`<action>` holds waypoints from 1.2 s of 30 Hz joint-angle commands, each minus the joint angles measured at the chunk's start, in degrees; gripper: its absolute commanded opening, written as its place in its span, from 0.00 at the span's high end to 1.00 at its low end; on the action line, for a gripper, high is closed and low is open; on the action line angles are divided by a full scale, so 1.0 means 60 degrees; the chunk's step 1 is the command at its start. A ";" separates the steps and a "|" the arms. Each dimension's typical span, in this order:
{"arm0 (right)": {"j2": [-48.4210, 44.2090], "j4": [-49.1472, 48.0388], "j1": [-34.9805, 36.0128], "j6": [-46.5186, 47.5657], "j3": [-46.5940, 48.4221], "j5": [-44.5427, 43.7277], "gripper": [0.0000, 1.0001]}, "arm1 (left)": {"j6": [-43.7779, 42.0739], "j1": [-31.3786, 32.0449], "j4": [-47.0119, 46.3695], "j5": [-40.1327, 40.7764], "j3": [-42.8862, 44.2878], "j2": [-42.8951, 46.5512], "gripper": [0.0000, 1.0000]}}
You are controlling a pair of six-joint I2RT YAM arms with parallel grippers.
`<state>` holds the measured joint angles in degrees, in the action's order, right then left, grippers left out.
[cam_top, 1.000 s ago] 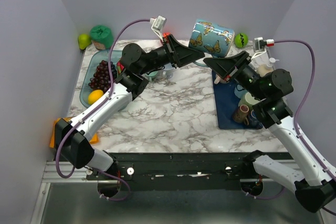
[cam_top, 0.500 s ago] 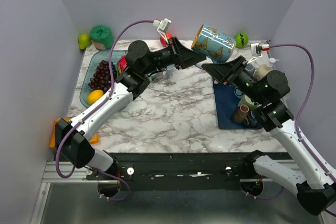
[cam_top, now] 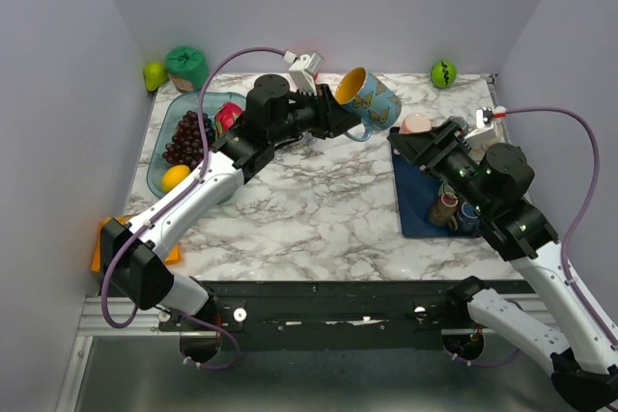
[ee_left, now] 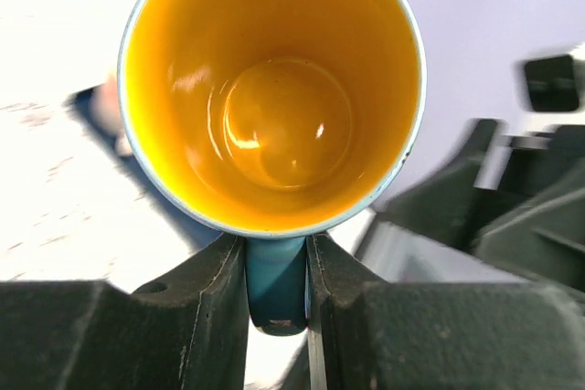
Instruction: Turn the mug right side up
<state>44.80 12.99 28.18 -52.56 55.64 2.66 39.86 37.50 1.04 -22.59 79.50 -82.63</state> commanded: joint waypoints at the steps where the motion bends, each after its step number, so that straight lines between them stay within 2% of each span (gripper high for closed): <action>1: -0.0259 0.3118 0.0063 -0.0454 0.0043 -0.2401 0.23 | -0.1893 -0.0038 0.0585 0.1507 0.0870 0.0208 1.00; 3: -0.0070 0.4378 0.0063 -0.0425 0.0365 -0.2799 0.20 | -0.2217 -0.0024 0.0837 0.2078 0.0914 -0.0040 1.00; 6: 0.0252 0.5563 0.0063 -0.0221 0.0775 -0.3298 0.00 | -0.2803 -0.0024 0.1086 0.2797 0.1016 -0.0552 1.00; 12: 0.0620 0.6359 0.0063 0.0219 0.1011 -0.3826 0.00 | -0.3697 0.0035 0.1292 0.3909 0.1689 -0.2074 1.00; 25: 0.0693 0.7004 0.0063 0.0527 0.0893 -0.4602 0.00 | -0.4299 0.0152 0.1555 0.6092 0.4164 -0.5780 1.00; 30: 0.1030 0.7223 0.0063 0.0512 0.0922 -0.4647 0.00 | -0.4387 0.0152 0.1643 0.6767 0.4649 -0.6603 1.00; 36: 0.1454 0.7312 0.0049 0.0483 0.1010 -0.4603 0.00 | -0.4474 0.0167 0.1131 0.7017 0.4401 -0.7087 1.00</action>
<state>52.66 54.68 28.18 -50.02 59.86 -22.98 14.28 38.13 15.92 14.81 104.14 -125.40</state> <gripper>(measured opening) 0.998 0.325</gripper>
